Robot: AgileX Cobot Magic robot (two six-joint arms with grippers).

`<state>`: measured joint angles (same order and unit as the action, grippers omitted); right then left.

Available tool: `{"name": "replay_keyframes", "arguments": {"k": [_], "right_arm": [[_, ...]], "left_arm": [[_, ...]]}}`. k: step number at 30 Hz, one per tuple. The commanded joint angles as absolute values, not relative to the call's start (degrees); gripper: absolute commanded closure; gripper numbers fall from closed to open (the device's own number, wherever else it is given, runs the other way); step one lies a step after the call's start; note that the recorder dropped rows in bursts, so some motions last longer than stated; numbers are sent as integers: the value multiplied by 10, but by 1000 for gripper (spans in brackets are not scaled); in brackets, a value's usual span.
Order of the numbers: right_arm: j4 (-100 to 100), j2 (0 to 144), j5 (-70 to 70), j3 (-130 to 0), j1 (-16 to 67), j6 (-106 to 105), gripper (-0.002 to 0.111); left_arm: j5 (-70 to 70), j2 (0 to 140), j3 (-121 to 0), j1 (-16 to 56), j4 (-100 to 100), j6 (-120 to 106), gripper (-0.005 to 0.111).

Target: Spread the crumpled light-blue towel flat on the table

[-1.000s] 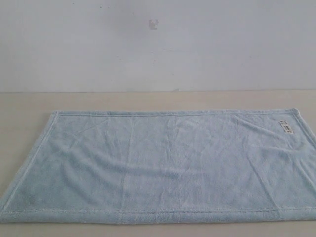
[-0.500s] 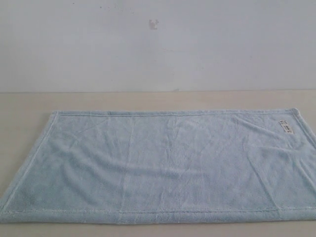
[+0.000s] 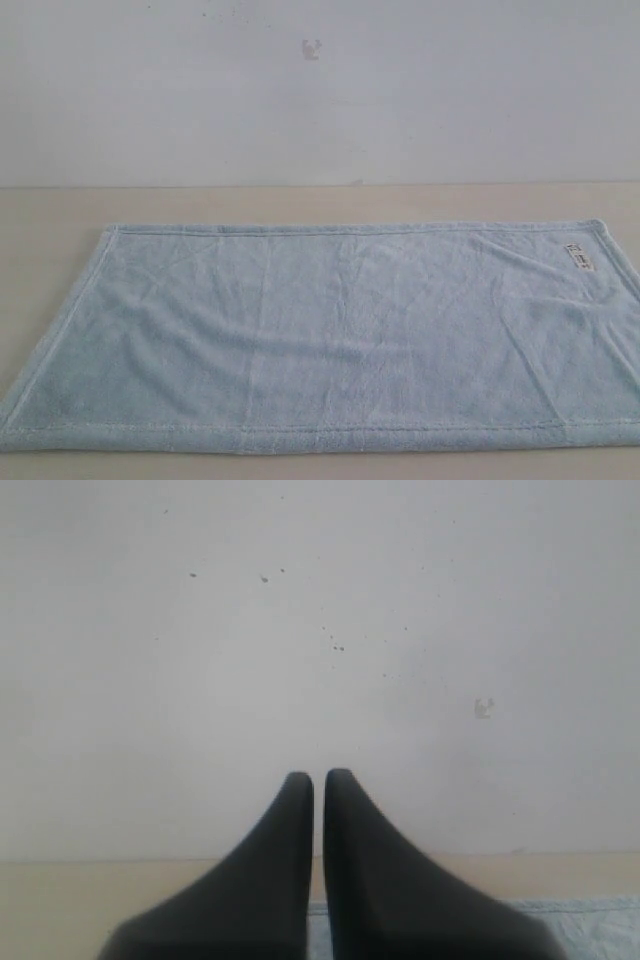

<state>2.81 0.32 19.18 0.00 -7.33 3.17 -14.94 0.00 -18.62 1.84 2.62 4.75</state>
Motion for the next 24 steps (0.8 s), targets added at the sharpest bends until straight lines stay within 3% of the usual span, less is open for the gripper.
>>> {"name": "replay_keyframes", "arguments": {"k": [1,9,11,24], "right_arm": [[23,0,187,0,-75,30,108],[24,0,187,0,-75,30,108],[24,0,187,0,-75,30,108],[24,0,185,0,-75,30,108]], "left_arm": [[-152,0,-163,0,40,62,103],[-117,0,0,-56,-19,0,103],[-202,0,0,-56,-16,4,103],[-193,0,0,-54,-6,4,103]]}}
